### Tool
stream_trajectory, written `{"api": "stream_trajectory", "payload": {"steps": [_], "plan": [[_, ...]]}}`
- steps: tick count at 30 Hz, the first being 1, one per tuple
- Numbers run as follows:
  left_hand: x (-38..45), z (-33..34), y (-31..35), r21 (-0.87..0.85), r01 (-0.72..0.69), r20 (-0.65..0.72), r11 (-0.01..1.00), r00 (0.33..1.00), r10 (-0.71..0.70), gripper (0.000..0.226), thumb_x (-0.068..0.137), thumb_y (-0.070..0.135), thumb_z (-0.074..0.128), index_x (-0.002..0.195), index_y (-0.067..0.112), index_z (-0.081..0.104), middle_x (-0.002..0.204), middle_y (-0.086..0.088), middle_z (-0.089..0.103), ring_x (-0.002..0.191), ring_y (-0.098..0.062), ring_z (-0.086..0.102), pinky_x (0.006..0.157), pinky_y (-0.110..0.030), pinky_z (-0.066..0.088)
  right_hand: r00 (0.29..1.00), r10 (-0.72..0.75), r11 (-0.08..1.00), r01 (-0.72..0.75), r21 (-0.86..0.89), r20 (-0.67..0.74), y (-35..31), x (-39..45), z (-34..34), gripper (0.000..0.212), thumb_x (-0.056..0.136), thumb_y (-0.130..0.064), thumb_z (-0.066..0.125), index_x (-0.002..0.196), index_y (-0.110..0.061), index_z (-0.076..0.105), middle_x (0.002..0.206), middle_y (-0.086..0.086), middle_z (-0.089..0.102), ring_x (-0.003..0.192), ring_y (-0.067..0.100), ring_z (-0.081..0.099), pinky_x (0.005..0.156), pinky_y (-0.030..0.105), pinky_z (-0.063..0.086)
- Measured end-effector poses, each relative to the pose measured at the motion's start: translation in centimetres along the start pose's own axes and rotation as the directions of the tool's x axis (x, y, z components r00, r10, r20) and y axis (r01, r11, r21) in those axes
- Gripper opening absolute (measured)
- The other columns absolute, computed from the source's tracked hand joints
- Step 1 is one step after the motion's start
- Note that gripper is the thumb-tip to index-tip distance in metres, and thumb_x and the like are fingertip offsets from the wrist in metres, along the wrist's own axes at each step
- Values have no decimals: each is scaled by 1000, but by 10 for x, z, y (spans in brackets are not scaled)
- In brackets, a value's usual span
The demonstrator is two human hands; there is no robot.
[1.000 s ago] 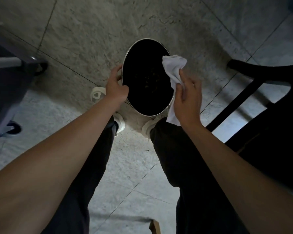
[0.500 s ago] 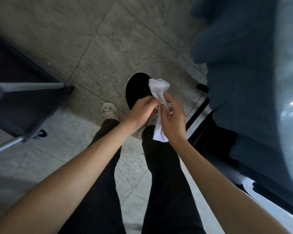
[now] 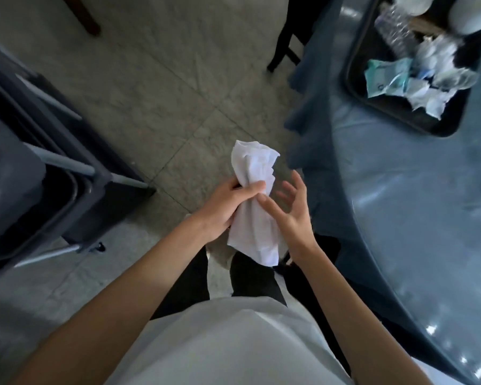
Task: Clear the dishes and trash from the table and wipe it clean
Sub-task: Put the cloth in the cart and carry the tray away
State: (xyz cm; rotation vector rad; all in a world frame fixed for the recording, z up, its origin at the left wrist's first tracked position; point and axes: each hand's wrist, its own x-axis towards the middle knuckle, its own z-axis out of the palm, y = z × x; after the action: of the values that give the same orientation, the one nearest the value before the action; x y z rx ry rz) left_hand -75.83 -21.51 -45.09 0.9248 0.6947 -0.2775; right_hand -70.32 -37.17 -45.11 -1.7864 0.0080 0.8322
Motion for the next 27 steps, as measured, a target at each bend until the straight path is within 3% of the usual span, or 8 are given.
{"api": "stream_trajectory", "payload": {"steps": [1, 3, 6, 8, 12, 18, 22, 27], "plan": [[-8, -2, 4, 9, -28, 7, 1000, 1000, 28, 39, 91, 26, 73, 126, 12, 66, 119, -16, 72, 111, -32, 70, 99, -46, 55, 992, 59, 995, -67, 68, 114, -9, -1, -1, 94, 78, -57, 83, 155, -27, 38, 145, 1, 58, 129, 18, 61, 106, 42, 51], [-25, -8, 14, 57, -88, 18, 995, 996, 87, 45, 87, 30, 78, 126, 13, 67, 119, -17, 72, 111, -34, 70, 99, -51, 54, 951, 57, 987, -99, 123, 304, -28, -6, 1, 59, 88, -41, 76, 138, -17, 59, 129, 7, 71, 118, 26, 69, 102, 49, 54], [-46, -21, 27, 112, -132, -25, 985, 990, 136, 47, 82, 33, 81, 122, 13, 69, 115, -15, 74, 107, -33, 72, 95, -52, 56, 940, 8, 987, -63, 150, 342, -53, -15, 16, 33, 89, -20, 75, 120, -8, 71, 115, 14, 76, 107, 33, 74, 92, 46, 60], [-59, -34, 38, 119, -171, -35, 978, 984, 176, 41, 86, 30, 78, 121, 12, 69, 113, -14, 75, 105, -31, 72, 91, -48, 58, 934, 14, 976, -90, 197, 357, -64, -15, 28, 31, 90, -12, 75, 119, -2, 71, 114, 18, 75, 105, 38, 73, 88, 46, 61], [-86, -69, 61, 114, -213, -53, 971, 974, 220, 33, 89, 28, 72, 118, 13, 70, 108, -10, 76, 102, -27, 73, 80, -36, 60, 900, 39, 962, -151, 226, 433, -82, -13, 62, 38, 93, -9, 71, 130, -2, 65, 129, 26, 67, 121, 48, 63, 105, 60, 50], [-120, -115, 100, 139, -276, -66, 951, 956, 287, 40, 85, 27, 79, 122, 16, 69, 112, -11, 76, 105, -28, 73, 96, -50, 56, 755, 7, 968, -169, 185, 655, -102, -23, 122, 47, 102, -16, 54, 148, -7, 50, 145, 27, 55, 134, 46, 54, 113, 63, 41], [-130, -131, 112, 144, -289, -69, 946, 951, 301, 45, 81, 30, 83, 122, 16, 69, 112, -12, 76, 105, -30, 73, 98, -55, 54, 748, 38, 980, -157, 122, 663, -113, -22, 146, 47, 99, -23, 59, 141, -1, 56, 141, 29, 58, 131, 48, 55, 115, 65, 36], [-137, -146, 127, 115, -314, -124, 942, 937, 327, 40, 83, 27, 81, 120, 14, 71, 112, -10, 76, 105, -27, 73, 99, -53, 54, 745, 27, 973, -171, 152, 667, -135, -8, 164, 48, 105, -26, 51, 148, -4, 49, 148, 29, 51, 137, 48, 49, 117, 67, 32]]}}
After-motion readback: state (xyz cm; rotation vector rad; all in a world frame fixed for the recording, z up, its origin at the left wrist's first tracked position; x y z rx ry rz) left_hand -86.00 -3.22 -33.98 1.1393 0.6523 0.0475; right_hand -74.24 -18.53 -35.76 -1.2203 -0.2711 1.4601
